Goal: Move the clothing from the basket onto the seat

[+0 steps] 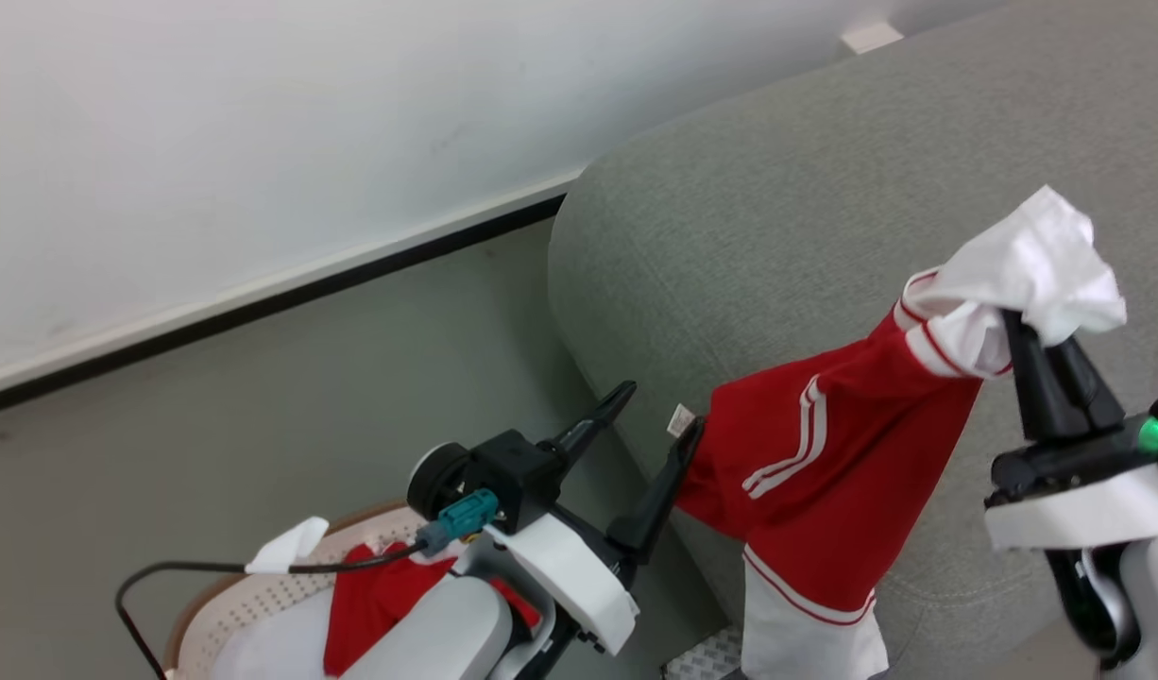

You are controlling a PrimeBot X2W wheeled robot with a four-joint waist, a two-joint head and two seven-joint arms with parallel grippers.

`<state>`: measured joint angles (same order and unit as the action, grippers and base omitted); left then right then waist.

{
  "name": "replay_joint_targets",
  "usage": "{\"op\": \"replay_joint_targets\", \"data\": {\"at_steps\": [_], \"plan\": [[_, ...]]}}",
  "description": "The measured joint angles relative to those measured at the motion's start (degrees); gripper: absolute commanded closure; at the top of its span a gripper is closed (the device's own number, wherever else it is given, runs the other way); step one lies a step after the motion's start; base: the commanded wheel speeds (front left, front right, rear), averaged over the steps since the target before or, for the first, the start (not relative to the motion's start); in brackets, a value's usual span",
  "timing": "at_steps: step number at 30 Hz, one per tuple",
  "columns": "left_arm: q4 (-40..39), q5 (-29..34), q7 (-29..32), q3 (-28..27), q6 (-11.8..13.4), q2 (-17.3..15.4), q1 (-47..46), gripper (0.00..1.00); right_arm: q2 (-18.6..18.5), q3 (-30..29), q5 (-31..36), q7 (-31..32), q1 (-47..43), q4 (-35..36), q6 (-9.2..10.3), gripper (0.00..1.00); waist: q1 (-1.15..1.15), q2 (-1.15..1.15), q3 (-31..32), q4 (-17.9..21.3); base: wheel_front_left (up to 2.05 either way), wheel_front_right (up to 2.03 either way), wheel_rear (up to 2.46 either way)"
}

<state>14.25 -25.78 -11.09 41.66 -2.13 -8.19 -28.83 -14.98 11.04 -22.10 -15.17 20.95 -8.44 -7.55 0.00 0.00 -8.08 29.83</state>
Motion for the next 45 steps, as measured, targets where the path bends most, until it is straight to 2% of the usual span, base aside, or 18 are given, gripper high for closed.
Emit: {"op": "replay_joint_targets", "data": {"at_steps": [7, 9, 14, 17, 18, 19, 25, 29, 42, 45], "plan": [[-1.22, 0.53, 1.49, 0.34, 0.07, -0.85, -2.01, 0.00, -4.25, 1.75, -5.98, 0.31, 8.81, -2.66, 0.00, 1.00, 0.00, 0.00, -4.30, -2.30, 0.00, 0.00, 0.00], [-1.59, 0.56, 1.68, 0.23, 0.05, -1.23, -2.50, 0.00, -6.84, 2.56, -6.75, 0.67, 11.94, -4.01, 0.00, 1.00, 0.00, 0.00, -5.73, -3.19, 0.00, 0.00, 0.00], [-2.43, 0.48, 2.57, 0.12, -0.35, -1.83, -3.60, 0.00, -11.02, 2.92, -15.85, 2.25, 20.84, -6.51, 0.00, 1.00, 0.02, 0.00, -9.19, -5.59, 0.00, 0.00, 0.00], [-3.18, 0.52, 2.96, 0.22, -0.34, -1.98, -4.33, 0.00, -16.63, 2.34, -16.92, 3.53, 26.31, -7.75, 0.00, 1.00, 0.02, 0.00, -11.09, -7.16, 0.00, 0.00, 0.00], [-3.66, 0.56, 3.03, 0.27, -0.25, -2.01, -4.78, 0.00, -20.29, 1.83, -17.07, 4.66, 29.82, -8.53, 0.00, 1.00, 0.02, 0.00, -12.28, -8.20, 0.00, 0.00, 0.00], [-3.88, 0.58, 3.10, 0.14, -0.07, -2.19, -4.96, 0.00, -22.25, 1.93, -16.26, 5.27, 31.59, -8.95, 0.00, 1.00, 0.02, 0.00, -12.94, -8.69, 0.00, 0.00, 0.00], [-4.98, 0.74, 3.67, -0.02, 0.18, -3.02, -5.92, 0.00, -28.94, 1.54, -14.15, 8.79, 40.86, -14.28, 0.00, 1.00, 0.02, 0.00, -16.50, -11.21, 0.00, 0.00, 0.00], [-5.69, 0.94, 4.19, 0.15, 0.15, -3.35, -6.80, 0.00, -29.47, 4.27, -13.35, 10.00, 42.82, -19.76, 0.00, 1.00, 0.01, 0.00, -19.02, -12.63, 0.00, 0.00, 0.00], [-9.83, 2.74, 7.35, -0.26, 0.92, -6.31, -10.26, 0.00, -23.90, 11.61, -13.49, 12.57, 45.34, -38.06, -0.01, 1.00, 0.01, 0.00, -30.11, -15.43, 0.00, 0.00, 0.00], [-10.32, 2.96, 7.50, -0.21, 0.93, -6.62, -10.69, 0.00, -22.48, 12.32, -14.03, 13.85, 46.37, -42.16, -0.01, 0.96, 0.01, 0.00, -32.48, -15.85, 0.00, 0.00, 0.00]]}}
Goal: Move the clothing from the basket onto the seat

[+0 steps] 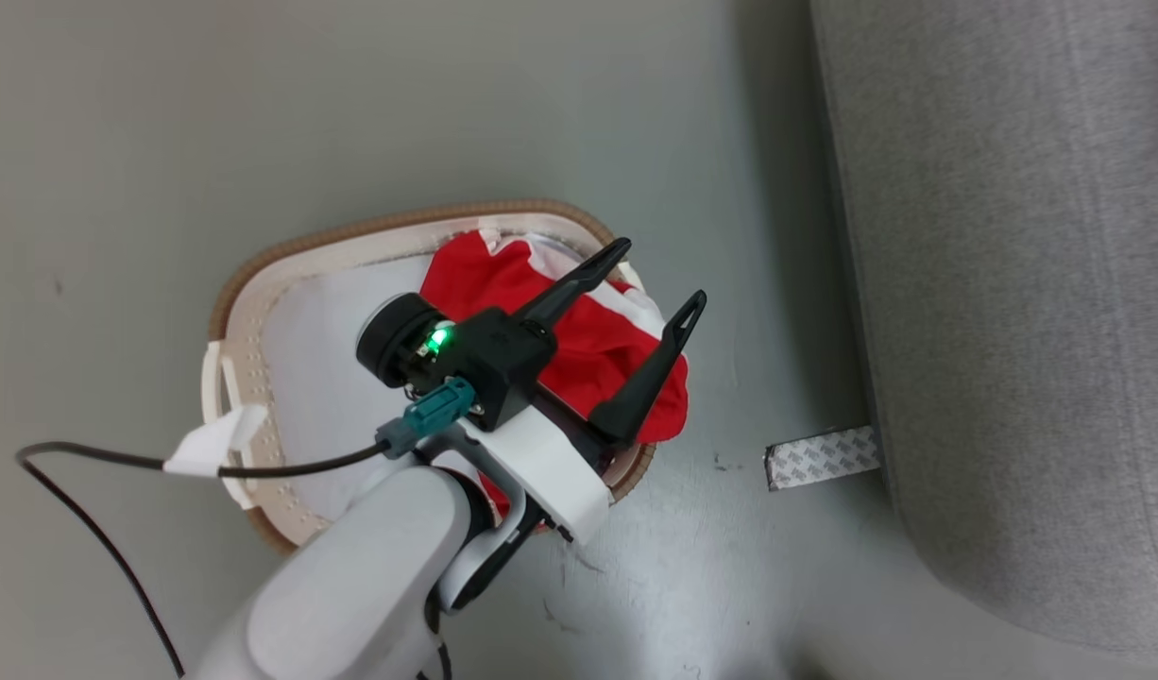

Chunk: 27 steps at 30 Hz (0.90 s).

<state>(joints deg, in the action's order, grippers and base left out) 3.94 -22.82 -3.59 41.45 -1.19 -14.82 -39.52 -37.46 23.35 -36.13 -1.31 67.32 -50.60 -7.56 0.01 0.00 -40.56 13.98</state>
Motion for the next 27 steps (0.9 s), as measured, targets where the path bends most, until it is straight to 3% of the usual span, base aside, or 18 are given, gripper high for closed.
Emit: {"op": "replay_joint_targets", "data": {"at_steps": [4, 6, 7, 8, 9, 10, 11, 20, 27], "plan": [[-0.23, 0.11, -0.10, -0.01, 0.07, -0.23, -0.38, 0.00, 0.80, 1.81, -1.01, 3.10, 1.09, -3.99, 0.01, 0.87, 0.00, 0.00, -2.00, -0.53, 0.00, 0.00, 0.00], [-0.24, 0.12, -0.37, -0.03, 0.24, -0.29, -0.47, 0.00, 1.24, 2.50, -2.26, 3.83, 1.60, -4.86, 0.01, 0.91, 0.00, 0.00, -2.41, -0.67, 0.00, 0.00, 0.00], [-0.23, 0.13, -0.53, -0.07, 0.24, -0.32, -0.52, 0.00, 1.25, 2.87, -2.52, 3.85, 1.85, -5.02, 0.01, 0.86, 0.00, 0.00, -2.45, -0.67, 0.00, 0.00, 0.00], [-0.21, 0.14, -0.56, -0.10, 0.25, -0.35, -0.56, 0.00, 1.22, 3.27, -2.77, 3.83, 2.01, -5.16, 0.01, 0.75, 0.00, 0.00, -2.37, -0.62, 0.00, 0.00, 0.00], [-0.09, 0.14, -0.77, -0.11, 0.25, -0.38, -0.59, 0.00, 1.21, 3.76, -2.83, 3.83, 2.17, -5.39, 0.01, 0.54, -0.01, 0.00, -2.20, -0.56, 0.00, 0.00, 0.00], [0.08, 0.13, -0.94, -0.11, 0.24, -0.40, -0.60, 0.00, 1.20, 4.22, -2.96, 3.75, 2.30, -5.58, 0.00, 0.13, -0.01, 0.00, -1.95, -0.50, 0.00, 0.00, 0.00], [0.35, 0.11, -1.01, -0.12, 0.24, -0.40, -0.59, 0.00, 1.24, 4.43, -3.30, 3.45, 2.44, -5.76, 0.00, 0.00, 0.00, 0.00, -1.63, -0.43, 0.00, 0.00, 0.00], [3.19, -0.94, -3.24, 0.46, 0.15, 0.32, 0.80, 0.00, 0.97, 10.14, -6.06, 4.77, 1.67, -4.70, 0.00, 0.00, -0.01, 0.00, 4.42, 0.07, 0.00, 0.00, 0.00], [5.67, -3.48, -5.87, 0.10, 0.71, 1.38, 4.14, 0.00, -3.11, 16.11, -7.36, 6.71, -0.03, 1.41, 0.01, 0.00, -0.01, 0.00, 12.65, 0.24, 0.00, 0.00, 0.00]]}}
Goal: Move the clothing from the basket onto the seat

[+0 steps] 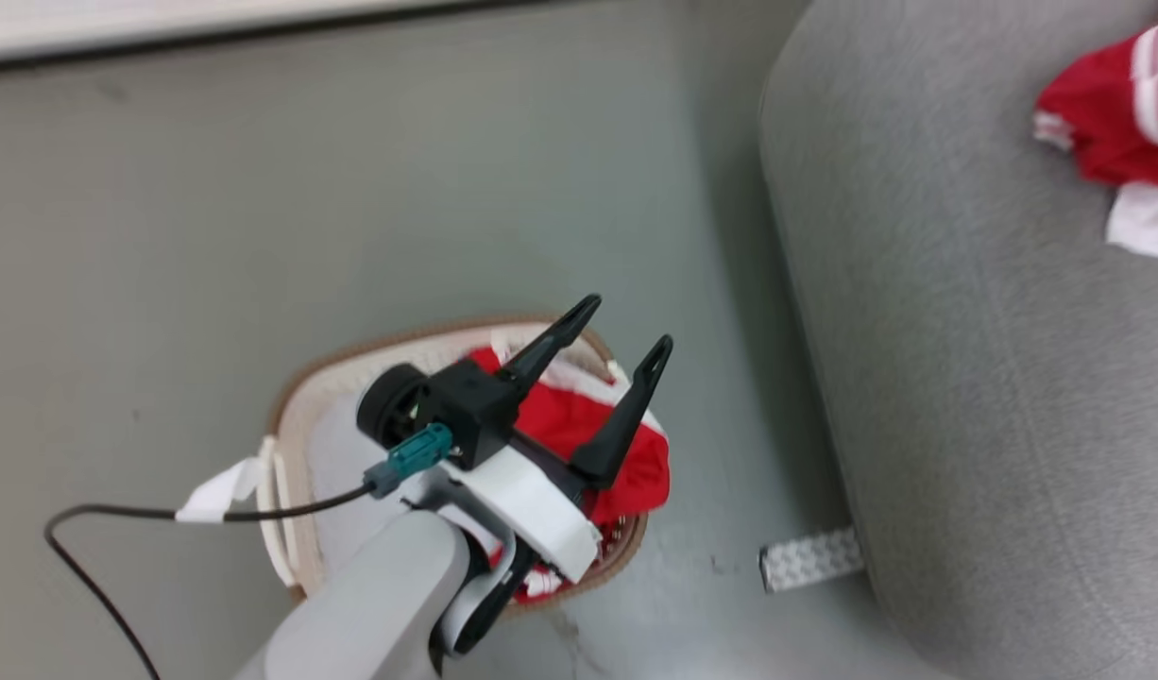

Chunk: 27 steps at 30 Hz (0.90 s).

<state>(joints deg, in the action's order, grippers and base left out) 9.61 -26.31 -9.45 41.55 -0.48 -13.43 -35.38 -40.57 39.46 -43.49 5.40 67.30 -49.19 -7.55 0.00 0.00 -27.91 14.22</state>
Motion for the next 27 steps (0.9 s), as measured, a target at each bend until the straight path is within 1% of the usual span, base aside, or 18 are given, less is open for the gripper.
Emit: {"op": "replay_joint_targets", "data": {"at_steps": [5, 7, 11, 15, 18, 20, 22, 25, 27], "plan": [[1.16, -1.45, -1.78, -0.76, 0.80, 0.56, 2.35, 0.00, -2.10, 3.31, -1.68, -1.57, -1.37, 6.70, -0.01, 0.00, 0.00, 0.00, 6.50, -0.13, 0.00, 0.00, 0.00], [1.45, -2.23, -2.24, -1.14, 1.10, 0.71, 3.16, 0.00, -2.88, 3.96, -1.70, -4.07, -1.81, 9.47, 0.00, 0.00, -0.01, 0.00, 9.03, -0.33, 0.00, 0.00, 0.00], [1.75, -3.54, -3.14, -2.71, 2.41, 0.78, 4.99, 0.00, -3.42, 3.37, -1.79, -9.68, -3.51, 13.62, 0.00, 0.00, -0.01, 0.00, 13.85, -1.10, 0.00, 0.00, 0.00], [1.78, -4.04, -4.15, -4.92, 4.17, 0.25, 7.47, 0.00, -2.52, 1.08, -2.97, -14.34, -7.72, 17.39, 0.00, 0.00, -0.02, 0.00, 17.97, -2.29, 0.00, 0.00, 0.00], [1.71, -4.98, -4.77, -6.93, 5.81, -0.36, 10.11, 0.00, -1.98, -0.66, -3.18, -16.31, -11.94, 20.57, 0.00, 0.00, -0.02, 0.00, 20.39, -3.56, 0.00, 0.00, 0.00], [1.68, -4.94, -5.15, -8.50, 7.39, -1.08, 11.38, 0.00, -1.60, -2.27, -3.19, -17.19, -15.05, 22.59, 0.00, 0.00, -0.02, 0.00, 21.51, -4.63, 0.00, 0.00, 0.00], [1.60, -3.60, -5.30, -10.17, 9.24, -2.23, 12.34, 0.00, -0.60, -3.91, -3.11, -18.00, -18.57, 24.85, -0.01, 0.00, -0.02, 0.00, 22.47, -5.73, 0.00, 0.00, 0.00], [1.14, -3.66, -5.54, -12.76, 10.27, -2.75, 14.77, 0.00, 0.65, -7.00, -1.33, -19.08, -24.90, 27.29, 0.00, 0.00, -0.02, 0.00, 23.63, -7.41, 0.00, 0.00, 0.00], [0.70, -3.56, -5.61, -14.66, 10.66, -3.09, 16.09, 0.00, 2.16, -10.42, 0.68, -19.61, -29.53, 28.62, 0.00, 0.00, -0.01, 0.00, 24.33, -8.38, 0.00, 0.00, 0.00]]}}
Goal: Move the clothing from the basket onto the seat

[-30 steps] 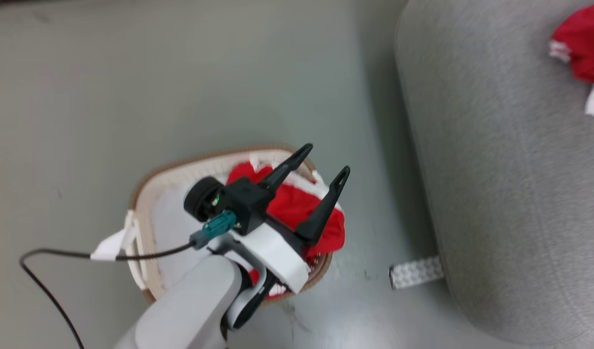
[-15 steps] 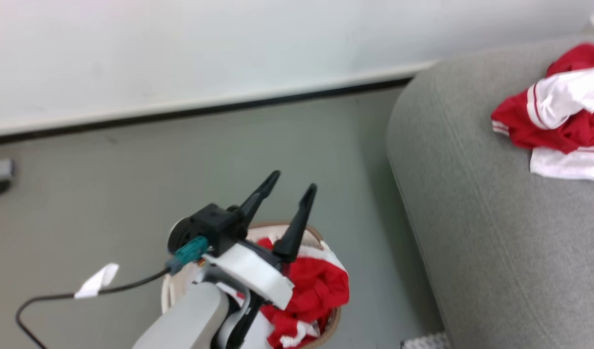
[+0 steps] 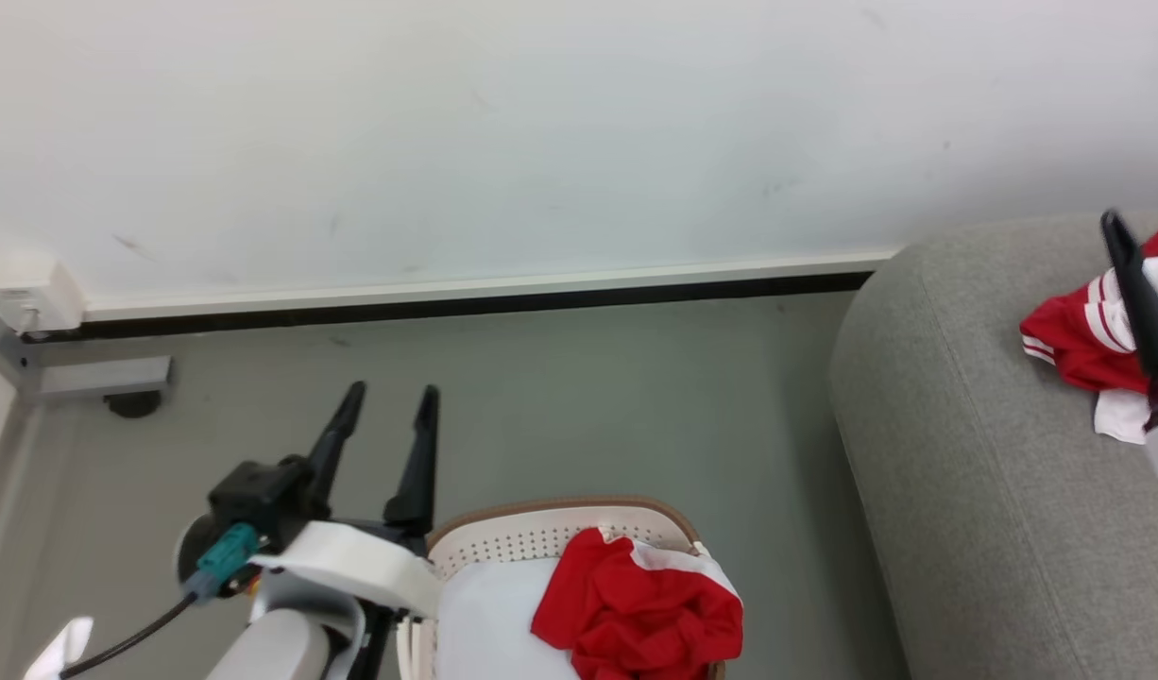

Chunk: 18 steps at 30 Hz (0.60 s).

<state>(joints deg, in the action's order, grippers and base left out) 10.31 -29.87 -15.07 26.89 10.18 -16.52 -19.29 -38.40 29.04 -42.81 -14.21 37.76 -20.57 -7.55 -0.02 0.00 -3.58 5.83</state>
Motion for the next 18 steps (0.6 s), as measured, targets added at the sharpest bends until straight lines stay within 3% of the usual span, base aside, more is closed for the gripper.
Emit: {"op": "replay_joint_targets", "data": {"at_steps": [4, 9, 13, 18], "plan": [[-1.16, 1.38, -0.05, -3.89, 0.55, -0.29, 3.30, 0.00, 5.25, -8.48, 6.99, -0.57, -9.30, 3.15, 0.00, 0.00, 0.00, 0.00, 1.04, -1.39, 0.00, 0.00, 0.00], [-2.61, 3.99, -0.07, -8.06, 0.02, 1.49, 7.04, 0.00, 16.15, -18.84, 15.17, -0.82, -21.09, 9.73, 0.00, 0.00, 0.00, 0.00, 1.38, -1.75, 0.00, 0.00, 0.00], [-3.46, 7.21, -0.07, -11.74, -1.12, 3.25, 9.46, 0.00, 23.79, -21.63, 17.79, -0.82, -28.15, 13.44, 0.00, 0.00, 0.01, 0.00, 0.93, -1.31, 0.00, 0.00, 0.00], [-4.30, 10.72, -0.07, -16.27, -3.90, 5.79, 11.75, 0.00, 28.43, -24.44, 21.15, -0.83, -31.85, 15.13, 0.00, 0.00, 0.01, 0.00, 0.51, -0.44, 0.00, 0.00, 0.00]]}}
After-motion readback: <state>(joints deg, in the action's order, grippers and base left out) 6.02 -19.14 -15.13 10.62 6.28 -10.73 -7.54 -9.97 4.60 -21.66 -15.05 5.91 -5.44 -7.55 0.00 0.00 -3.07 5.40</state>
